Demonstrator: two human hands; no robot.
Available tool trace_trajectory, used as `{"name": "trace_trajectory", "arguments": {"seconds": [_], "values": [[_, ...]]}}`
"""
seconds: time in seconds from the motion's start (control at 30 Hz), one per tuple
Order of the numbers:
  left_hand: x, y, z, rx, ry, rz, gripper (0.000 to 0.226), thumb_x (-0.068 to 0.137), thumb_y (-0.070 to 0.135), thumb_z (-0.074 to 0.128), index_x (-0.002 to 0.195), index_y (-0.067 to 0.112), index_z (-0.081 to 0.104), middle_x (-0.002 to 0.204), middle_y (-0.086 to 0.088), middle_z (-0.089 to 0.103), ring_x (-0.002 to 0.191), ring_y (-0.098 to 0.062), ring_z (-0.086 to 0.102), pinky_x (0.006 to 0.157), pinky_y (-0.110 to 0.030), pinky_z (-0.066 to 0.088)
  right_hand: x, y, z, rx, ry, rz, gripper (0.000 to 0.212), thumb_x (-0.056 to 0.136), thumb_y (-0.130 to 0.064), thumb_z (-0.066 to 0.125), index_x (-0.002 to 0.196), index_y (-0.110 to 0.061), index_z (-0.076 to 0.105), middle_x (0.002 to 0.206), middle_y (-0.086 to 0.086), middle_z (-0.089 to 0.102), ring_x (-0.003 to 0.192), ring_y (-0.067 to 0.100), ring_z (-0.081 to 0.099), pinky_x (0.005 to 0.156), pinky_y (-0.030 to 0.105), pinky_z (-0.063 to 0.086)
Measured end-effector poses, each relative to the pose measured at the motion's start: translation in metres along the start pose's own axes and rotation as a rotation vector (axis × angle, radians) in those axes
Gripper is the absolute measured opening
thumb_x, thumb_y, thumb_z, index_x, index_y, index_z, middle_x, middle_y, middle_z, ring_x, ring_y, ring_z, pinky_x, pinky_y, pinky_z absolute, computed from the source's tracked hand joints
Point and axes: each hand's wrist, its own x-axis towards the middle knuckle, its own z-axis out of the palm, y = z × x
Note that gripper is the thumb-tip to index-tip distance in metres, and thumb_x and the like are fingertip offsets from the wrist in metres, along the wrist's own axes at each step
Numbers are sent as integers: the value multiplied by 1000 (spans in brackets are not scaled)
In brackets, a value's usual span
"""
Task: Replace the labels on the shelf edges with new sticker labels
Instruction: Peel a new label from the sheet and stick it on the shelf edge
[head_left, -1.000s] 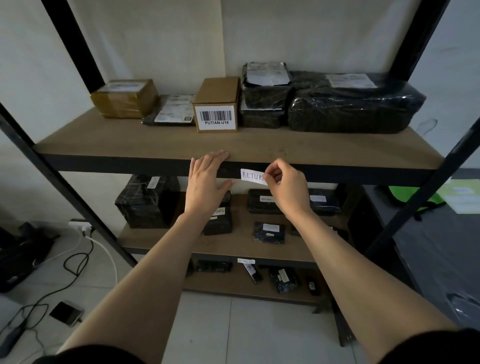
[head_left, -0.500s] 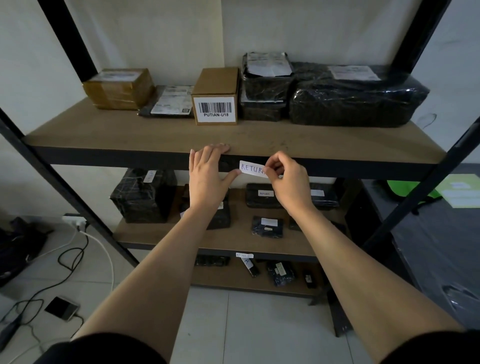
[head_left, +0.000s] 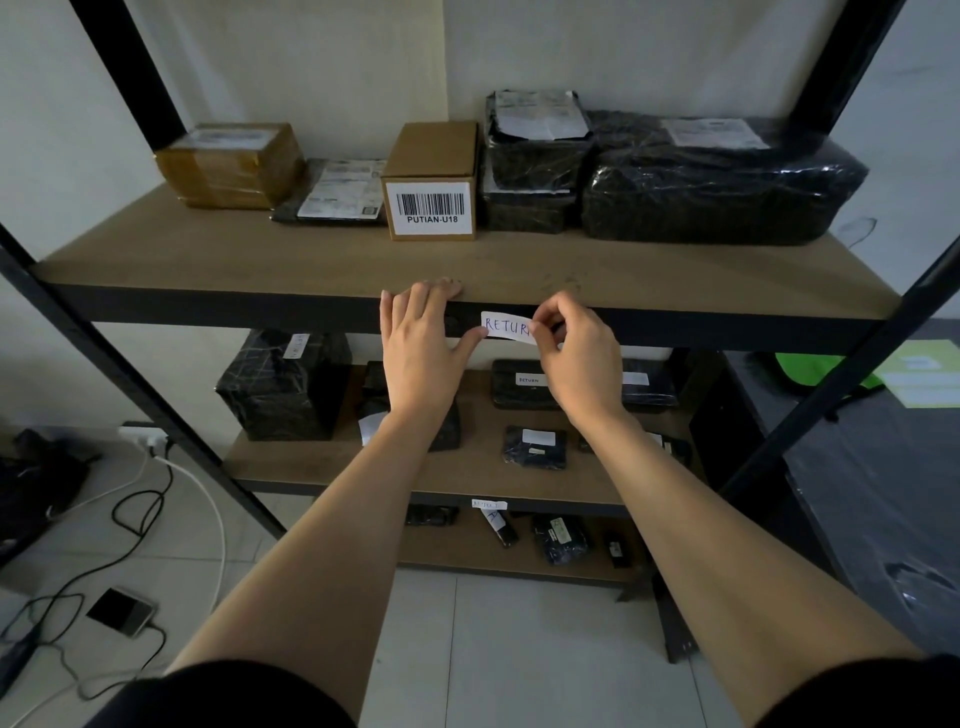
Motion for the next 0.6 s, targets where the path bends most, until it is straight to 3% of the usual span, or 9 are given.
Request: {"name": "trace_trajectory", "arguments": {"seconds": [0.37, 0.6], "values": [[0, 4, 2, 66, 18, -3, 49, 83, 40, 67, 123, 14, 55, 122, -3, 56, 121, -22, 45, 117, -41, 13, -1, -1, 4, -20, 18, 3, 7, 87, -15, 63, 91, -14, 57, 87, -1, 64, 82, 14, 59, 67, 37, 55], [1, 6, 2, 101, 12, -20, 50, 85, 43, 64, 123, 13, 55, 122, -4, 56, 121, -23, 45, 117, -41, 13, 0, -1, 7, -37, 41, 5, 7, 88, -16, 62, 91, -14, 57, 88, 0, 64, 82, 14, 59, 66, 35, 54]]}}
